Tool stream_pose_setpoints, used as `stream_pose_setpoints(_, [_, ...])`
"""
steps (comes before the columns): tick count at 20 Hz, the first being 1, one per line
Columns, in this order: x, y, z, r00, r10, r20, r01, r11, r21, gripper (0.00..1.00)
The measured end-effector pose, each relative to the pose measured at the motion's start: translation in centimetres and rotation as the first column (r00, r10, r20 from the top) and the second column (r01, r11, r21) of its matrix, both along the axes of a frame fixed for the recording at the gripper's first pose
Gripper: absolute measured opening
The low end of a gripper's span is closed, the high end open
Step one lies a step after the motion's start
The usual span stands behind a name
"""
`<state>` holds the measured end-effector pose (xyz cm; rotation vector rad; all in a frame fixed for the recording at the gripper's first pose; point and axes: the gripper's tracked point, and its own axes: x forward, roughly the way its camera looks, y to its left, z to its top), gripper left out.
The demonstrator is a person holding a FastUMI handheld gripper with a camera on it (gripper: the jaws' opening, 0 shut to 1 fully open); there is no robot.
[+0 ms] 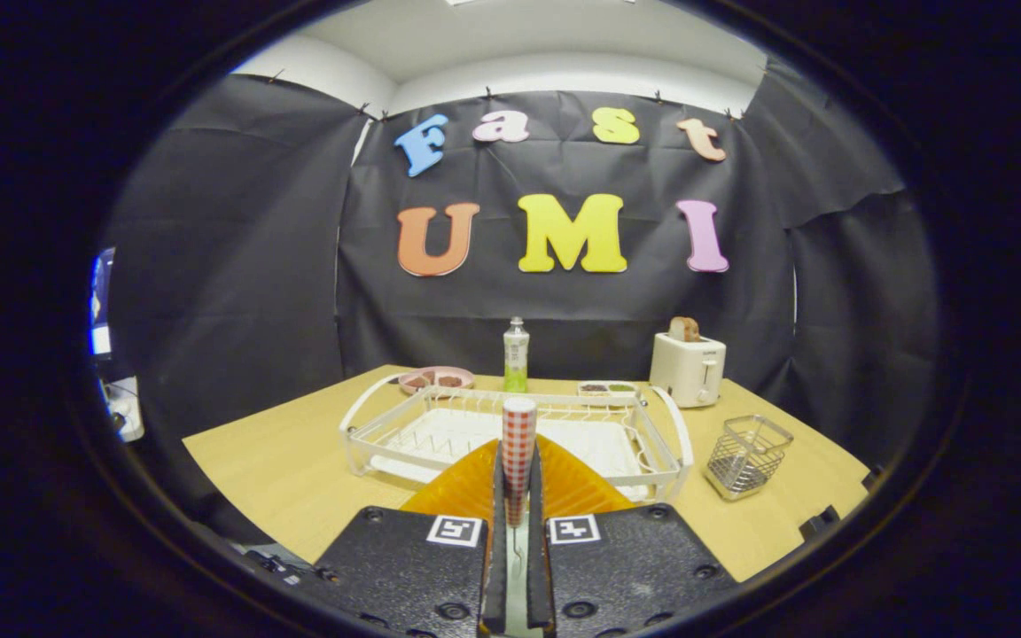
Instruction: Take the plate from the dish rack, then take the spoon from the basket and place it into the plate.
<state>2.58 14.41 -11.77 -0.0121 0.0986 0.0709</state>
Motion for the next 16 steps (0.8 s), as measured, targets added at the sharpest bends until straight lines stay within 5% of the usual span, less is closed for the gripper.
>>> stream_pose_setpoints(9, [1.7,-2.0,-2.3,0.999,-0.044,-0.021,0.044,0.999,-0.002,0.16])
stream_pose_setpoints(16, [2.1,-5.8,-3.8,0.986,-0.108,-0.130,0.113,0.993,0.034,0.28])
